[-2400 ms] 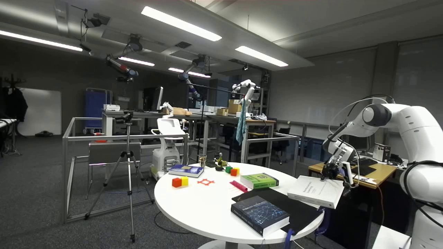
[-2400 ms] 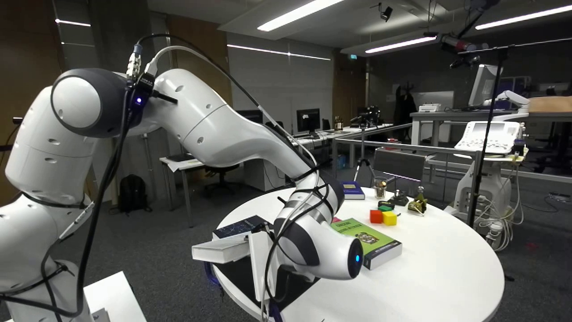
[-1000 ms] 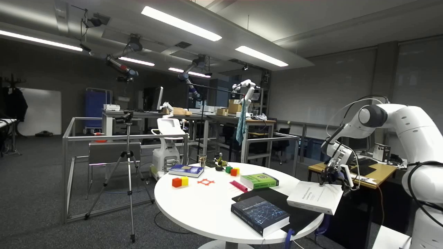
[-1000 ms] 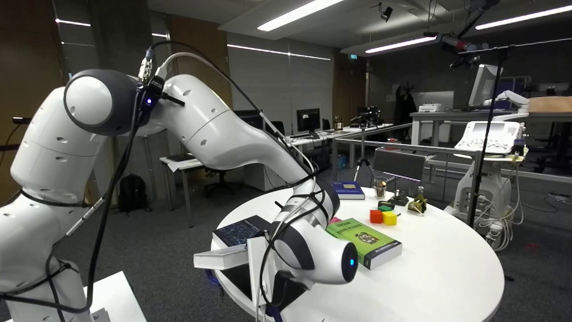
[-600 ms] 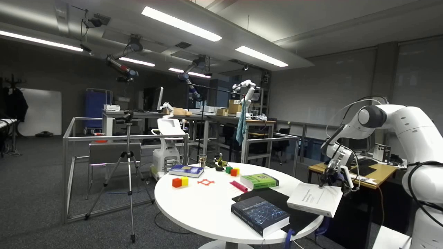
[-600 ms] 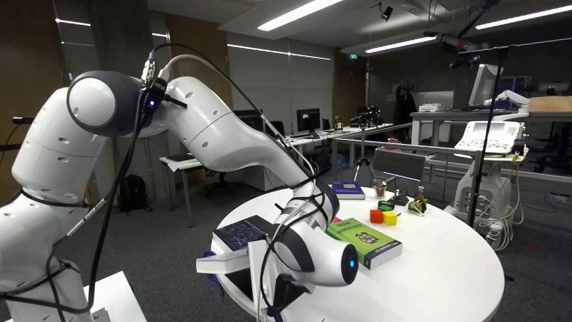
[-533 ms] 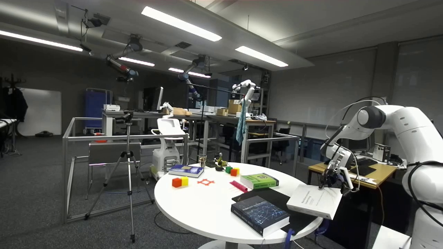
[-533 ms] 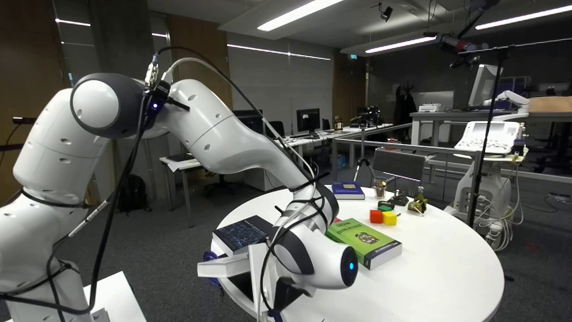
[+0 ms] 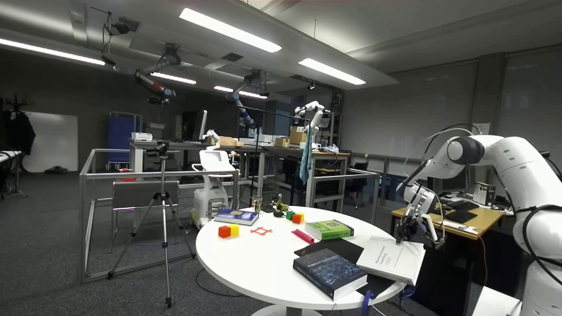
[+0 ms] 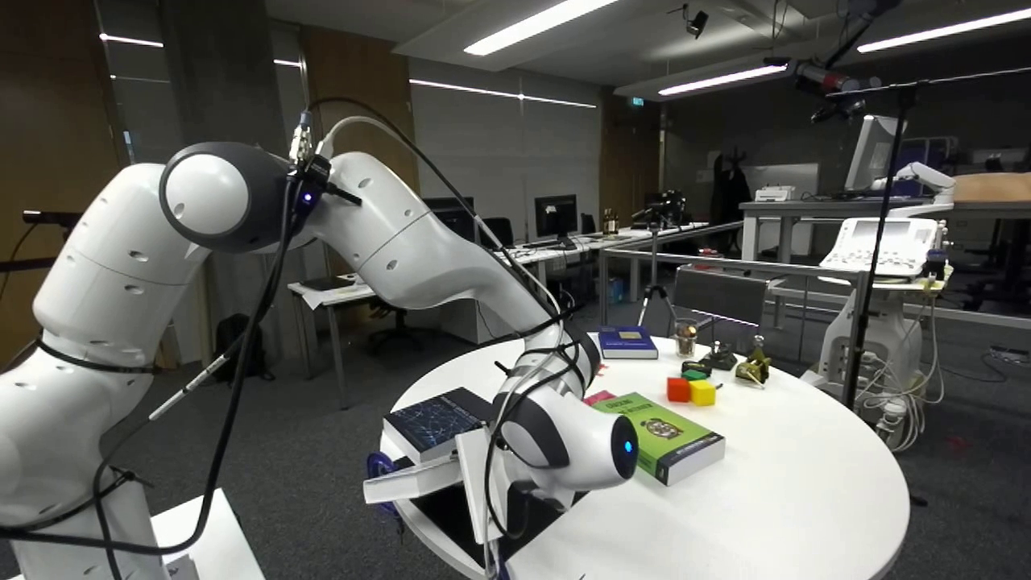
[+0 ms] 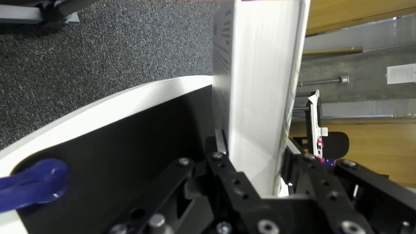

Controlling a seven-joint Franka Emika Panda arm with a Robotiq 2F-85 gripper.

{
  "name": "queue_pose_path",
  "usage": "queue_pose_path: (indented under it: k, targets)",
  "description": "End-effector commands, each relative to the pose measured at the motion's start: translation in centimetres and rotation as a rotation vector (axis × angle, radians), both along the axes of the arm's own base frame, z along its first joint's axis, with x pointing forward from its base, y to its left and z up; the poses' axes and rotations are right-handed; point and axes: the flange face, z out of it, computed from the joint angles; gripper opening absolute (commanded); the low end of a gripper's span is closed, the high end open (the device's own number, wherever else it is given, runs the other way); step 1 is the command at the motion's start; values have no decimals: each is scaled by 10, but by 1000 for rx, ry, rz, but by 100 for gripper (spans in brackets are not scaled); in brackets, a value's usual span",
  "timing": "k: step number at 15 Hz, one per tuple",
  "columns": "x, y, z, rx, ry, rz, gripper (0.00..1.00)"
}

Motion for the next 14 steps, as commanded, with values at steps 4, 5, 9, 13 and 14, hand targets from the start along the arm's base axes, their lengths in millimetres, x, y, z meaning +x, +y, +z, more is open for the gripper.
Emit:
queue_pose_path:
  k: [4,5,9,13,14]
  targets:
    - [26,30,58,-7,-116,72,16]
    - [29,33,66,-7,-131,81,16]
    - [37,45,104,-9,-220,111,16]
    - [46,59,122,14,-311,99,16]
    - [48,63,123,28,-324,90,16]
